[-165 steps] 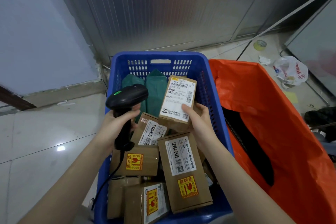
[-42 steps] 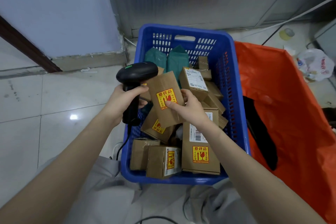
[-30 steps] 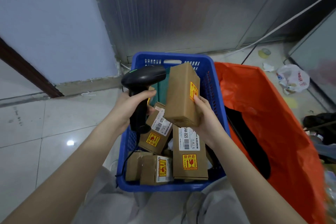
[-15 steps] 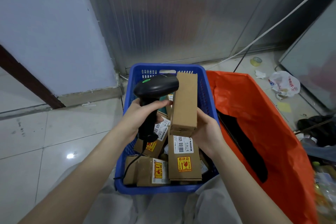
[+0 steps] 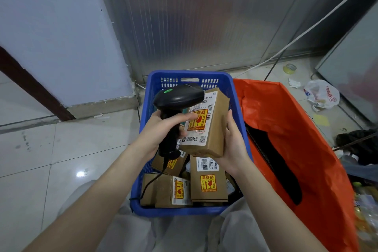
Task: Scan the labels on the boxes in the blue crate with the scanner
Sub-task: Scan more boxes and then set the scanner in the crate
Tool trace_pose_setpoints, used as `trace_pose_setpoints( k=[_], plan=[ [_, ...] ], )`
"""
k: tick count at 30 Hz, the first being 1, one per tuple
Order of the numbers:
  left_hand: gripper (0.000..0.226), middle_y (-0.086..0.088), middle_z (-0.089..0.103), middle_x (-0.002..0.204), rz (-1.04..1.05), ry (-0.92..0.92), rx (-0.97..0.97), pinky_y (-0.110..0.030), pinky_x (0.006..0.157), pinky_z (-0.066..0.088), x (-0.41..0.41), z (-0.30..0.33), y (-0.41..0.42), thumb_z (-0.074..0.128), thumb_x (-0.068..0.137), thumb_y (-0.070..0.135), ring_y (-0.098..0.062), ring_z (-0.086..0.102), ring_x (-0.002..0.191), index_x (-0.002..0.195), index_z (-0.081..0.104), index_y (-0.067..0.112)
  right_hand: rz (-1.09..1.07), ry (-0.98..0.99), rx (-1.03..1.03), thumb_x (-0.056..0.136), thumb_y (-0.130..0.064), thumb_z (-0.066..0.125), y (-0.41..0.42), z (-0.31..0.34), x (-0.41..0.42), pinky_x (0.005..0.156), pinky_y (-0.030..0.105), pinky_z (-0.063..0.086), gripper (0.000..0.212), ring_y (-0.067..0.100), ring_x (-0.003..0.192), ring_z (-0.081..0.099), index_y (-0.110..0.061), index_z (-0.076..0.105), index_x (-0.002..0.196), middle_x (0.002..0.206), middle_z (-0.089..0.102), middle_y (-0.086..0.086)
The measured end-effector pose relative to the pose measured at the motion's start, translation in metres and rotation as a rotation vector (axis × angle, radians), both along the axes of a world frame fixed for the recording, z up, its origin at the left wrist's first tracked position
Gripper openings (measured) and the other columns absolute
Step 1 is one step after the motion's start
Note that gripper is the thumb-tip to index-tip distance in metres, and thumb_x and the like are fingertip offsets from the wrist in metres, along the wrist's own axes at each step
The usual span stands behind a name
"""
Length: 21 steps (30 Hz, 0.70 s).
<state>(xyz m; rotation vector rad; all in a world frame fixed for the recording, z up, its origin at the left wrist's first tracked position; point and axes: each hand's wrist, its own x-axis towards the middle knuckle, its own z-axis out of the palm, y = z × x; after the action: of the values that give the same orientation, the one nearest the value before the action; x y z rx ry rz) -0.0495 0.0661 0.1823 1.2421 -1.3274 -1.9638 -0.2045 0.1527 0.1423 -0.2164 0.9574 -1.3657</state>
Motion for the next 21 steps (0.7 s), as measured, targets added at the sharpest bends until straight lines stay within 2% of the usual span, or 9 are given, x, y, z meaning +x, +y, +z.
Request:
trace_pose_setpoints(
  k=[4,8,11,13,16,21],
  plan=[
    [0.055,-0.004,0.076,0.086,-0.006,-0.005,0.004,-0.020,0.056,0.052,0.000,0.000,-0.001,0.078,0.067,0.028,-0.012,0.065,0.059,0.117,0.061,0.012,0.041,0.044,-0.016,0.080,-0.053,0.055,-0.001,-0.004,0.000,0.095,0.051,0.050,0.069,0.032,0.118,0.061,-0.025,0.043,0.142,0.133,0.060,0.012],
    [0.056,-0.005,0.076,0.082,-0.006,-0.021,0.012,-0.023,0.057,0.053,0.001,-0.001,-0.004,0.079,0.068,0.029,-0.013,0.067,0.060,0.119,0.059,0.014,0.116,0.145,0.035,0.078,-0.049,0.062,-0.002,-0.010,-0.002,0.081,0.040,0.057,0.068,0.027,0.113,0.065,-0.025,0.046,0.139,0.127,0.066,0.008],
    [0.062,-0.005,0.074,0.080,-0.003,-0.025,0.032,-0.022,0.054,0.052,0.000,-0.003,-0.005,0.080,0.067,0.029,-0.012,0.069,0.059,0.122,0.057,0.014,0.128,0.214,0.067,0.072,-0.043,0.073,-0.005,-0.017,-0.003,0.085,0.045,0.056,0.076,0.028,0.115,0.063,-0.023,0.045,0.140,0.128,0.064,0.009],
    [0.067,-0.007,0.072,0.087,0.000,-0.016,0.035,-0.021,0.053,0.052,0.000,-0.005,-0.005,0.080,0.065,0.031,-0.010,0.069,0.059,0.125,0.055,0.014,0.130,0.234,0.076,0.065,-0.041,0.077,-0.006,-0.020,-0.004,0.091,0.050,0.053,0.083,0.031,0.117,0.062,-0.021,0.045,0.139,0.129,0.064,0.010],
    [0.071,-0.008,0.072,0.099,-0.014,-0.006,0.018,-0.022,0.055,0.053,-0.001,-0.008,-0.004,0.079,0.064,0.033,-0.010,0.069,0.060,0.127,0.054,0.013,0.115,0.247,0.089,0.061,-0.036,0.079,-0.008,-0.021,-0.005,0.090,0.046,0.055,0.085,0.031,0.115,0.063,-0.017,0.047,0.137,0.126,0.065,0.012],
    [0.050,0.002,0.071,0.070,0.055,-0.037,0.006,-0.023,0.056,0.053,-0.001,-0.009,-0.005,0.072,0.077,0.022,-0.011,0.065,0.054,0.122,0.054,0.009,0.052,0.278,0.067,0.070,-0.024,0.072,-0.010,-0.018,-0.009,0.077,0.039,0.058,0.069,0.028,0.108,0.067,-0.017,0.048,0.135,0.122,0.067,0.011]
  ],
)
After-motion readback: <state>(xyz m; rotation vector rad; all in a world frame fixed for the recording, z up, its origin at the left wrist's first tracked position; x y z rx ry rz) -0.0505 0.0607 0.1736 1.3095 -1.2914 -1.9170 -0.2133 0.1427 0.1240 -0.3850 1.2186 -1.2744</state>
